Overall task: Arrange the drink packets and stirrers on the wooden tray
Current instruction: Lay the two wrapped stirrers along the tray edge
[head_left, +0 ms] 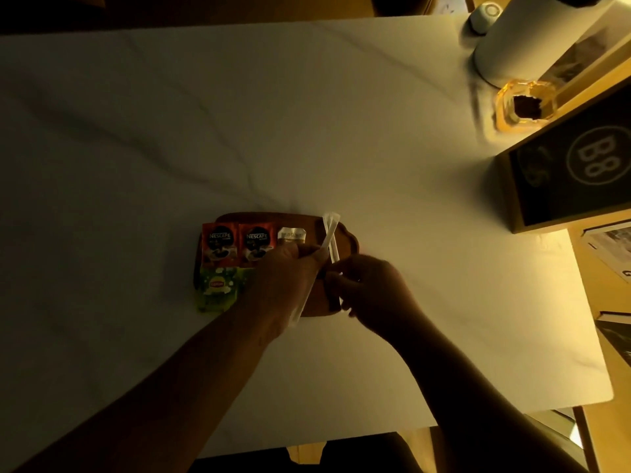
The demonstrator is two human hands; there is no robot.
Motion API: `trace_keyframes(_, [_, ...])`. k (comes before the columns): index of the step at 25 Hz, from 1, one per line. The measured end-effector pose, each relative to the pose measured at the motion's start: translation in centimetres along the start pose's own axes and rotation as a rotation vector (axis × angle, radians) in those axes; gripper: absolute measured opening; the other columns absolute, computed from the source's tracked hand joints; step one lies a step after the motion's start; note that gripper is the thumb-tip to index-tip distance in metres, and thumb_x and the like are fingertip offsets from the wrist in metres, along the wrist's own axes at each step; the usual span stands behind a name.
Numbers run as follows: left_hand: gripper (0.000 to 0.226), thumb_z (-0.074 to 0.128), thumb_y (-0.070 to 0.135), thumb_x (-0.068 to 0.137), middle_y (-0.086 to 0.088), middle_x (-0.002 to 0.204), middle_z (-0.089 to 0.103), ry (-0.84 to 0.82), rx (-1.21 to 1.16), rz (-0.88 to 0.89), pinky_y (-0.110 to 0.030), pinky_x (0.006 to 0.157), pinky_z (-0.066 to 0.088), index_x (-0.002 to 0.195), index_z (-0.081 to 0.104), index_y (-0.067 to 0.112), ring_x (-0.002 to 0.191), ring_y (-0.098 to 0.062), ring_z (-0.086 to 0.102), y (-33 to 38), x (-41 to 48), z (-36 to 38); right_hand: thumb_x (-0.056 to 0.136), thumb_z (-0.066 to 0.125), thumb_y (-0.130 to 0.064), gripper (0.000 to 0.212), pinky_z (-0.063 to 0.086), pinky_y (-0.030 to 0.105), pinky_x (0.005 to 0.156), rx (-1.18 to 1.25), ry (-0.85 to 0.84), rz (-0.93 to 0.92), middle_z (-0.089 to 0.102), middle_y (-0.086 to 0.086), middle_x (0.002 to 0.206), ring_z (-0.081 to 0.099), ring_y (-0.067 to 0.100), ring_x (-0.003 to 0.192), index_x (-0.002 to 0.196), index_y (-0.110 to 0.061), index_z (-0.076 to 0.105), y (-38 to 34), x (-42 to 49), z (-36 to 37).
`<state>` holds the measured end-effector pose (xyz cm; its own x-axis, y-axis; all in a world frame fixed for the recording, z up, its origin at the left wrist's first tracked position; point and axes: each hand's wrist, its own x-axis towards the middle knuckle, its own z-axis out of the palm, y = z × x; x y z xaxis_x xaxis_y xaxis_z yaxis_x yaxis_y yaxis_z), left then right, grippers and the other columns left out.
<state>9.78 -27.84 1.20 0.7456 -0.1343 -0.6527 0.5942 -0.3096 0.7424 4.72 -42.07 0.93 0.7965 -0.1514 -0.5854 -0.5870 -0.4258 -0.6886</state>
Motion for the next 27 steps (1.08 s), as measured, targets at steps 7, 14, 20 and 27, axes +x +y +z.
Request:
trace_keyframes(7, [0.006,0.064,0.038,0.091,0.009,0.083,0.070,0.095,0.104,0.054,-0.012,0.050,0.048,0.089,0.064,0.033,0.071,-0.005,0.068,-0.6,0.7,0.2,0.095,0.063,-0.030,0.013,0.050,0.015,0.052,0.094,-0.135,0.035,0.070,-0.005,0.070,0.064,0.000,0.052,0.087,-0.024,0.071,-0.4,0.5,1.0])
trace_keyframes(14, [0.021,0.063,0.034,0.089,0.000,0.103,0.068,0.204,0.798,0.529,-0.027,0.079,0.054,0.105,0.064,0.021,0.096,-0.015,0.064,-3.4,1.0,-2.8,0.090,0.061,-0.050,0.021,0.046,0.018,0.053,-0.460,0.068,0.001,0.064,-0.016,0.074,0.060,0.002,0.062,0.089,-0.030,0.069,0.3,3.2,2.2])
trace_keyframes(20, [0.043,0.063,0.034,0.087,-0.008,0.141,0.057,-0.002,1.260,0.797,-0.053,0.110,0.040,0.126,0.060,0.017,0.136,-0.031,0.047,-3.8,1.1,-2.7,0.087,0.066,-0.036,0.035,0.047,0.027,0.071,-0.664,0.182,-0.346,0.062,-0.004,0.122,0.054,0.020,0.108,0.122,-0.035,0.062,3.0,1.6,1.5])
trace_keyframes(27, [0.052,0.050,0.046,0.093,0.001,0.150,0.050,-0.107,1.388,0.720,-0.058,0.119,0.020,0.140,0.050,0.023,0.147,-0.026,0.032,-3.6,1.5,-2.6,0.084,0.071,-0.033,0.046,0.051,0.039,0.089,-0.818,0.148,-0.381,0.061,0.000,0.123,0.053,0.024,0.112,0.129,-0.029,0.061,3.6,1.5,2.3])
